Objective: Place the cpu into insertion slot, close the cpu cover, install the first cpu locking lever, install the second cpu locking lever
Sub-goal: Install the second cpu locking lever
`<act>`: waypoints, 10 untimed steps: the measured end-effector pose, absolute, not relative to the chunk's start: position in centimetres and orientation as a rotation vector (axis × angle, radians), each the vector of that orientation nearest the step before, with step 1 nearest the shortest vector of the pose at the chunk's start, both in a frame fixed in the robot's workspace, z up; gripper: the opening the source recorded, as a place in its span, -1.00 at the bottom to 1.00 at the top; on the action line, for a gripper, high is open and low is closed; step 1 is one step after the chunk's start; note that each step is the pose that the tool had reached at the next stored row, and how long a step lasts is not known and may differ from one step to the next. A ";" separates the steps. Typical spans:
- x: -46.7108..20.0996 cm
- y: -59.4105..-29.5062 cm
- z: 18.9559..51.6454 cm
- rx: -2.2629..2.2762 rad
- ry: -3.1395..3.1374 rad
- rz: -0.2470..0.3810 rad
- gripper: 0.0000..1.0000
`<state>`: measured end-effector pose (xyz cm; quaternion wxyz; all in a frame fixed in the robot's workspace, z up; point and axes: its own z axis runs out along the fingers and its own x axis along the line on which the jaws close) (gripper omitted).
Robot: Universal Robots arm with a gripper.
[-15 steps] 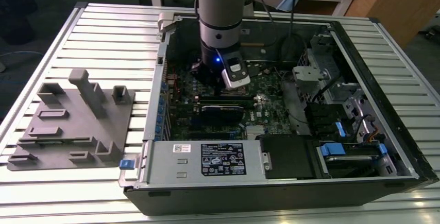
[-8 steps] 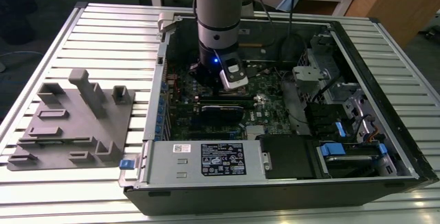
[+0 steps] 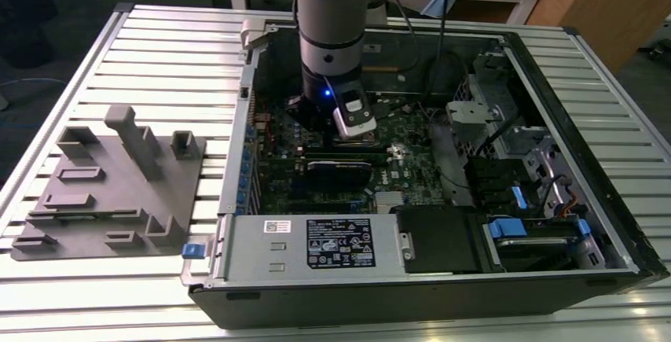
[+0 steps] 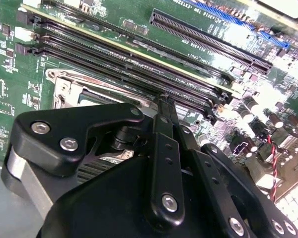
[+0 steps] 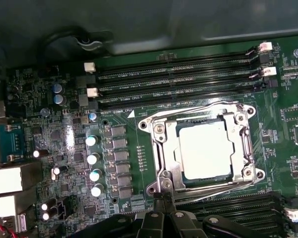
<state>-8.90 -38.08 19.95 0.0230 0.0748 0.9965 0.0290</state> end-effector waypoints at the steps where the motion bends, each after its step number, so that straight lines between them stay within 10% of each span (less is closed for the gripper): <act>1: -8.9 -38.1 19.9 0.232 3.086 0.094 -0.79; 10: -8.9 -38.1 19.8 0.233 3.086 0.138 -0.79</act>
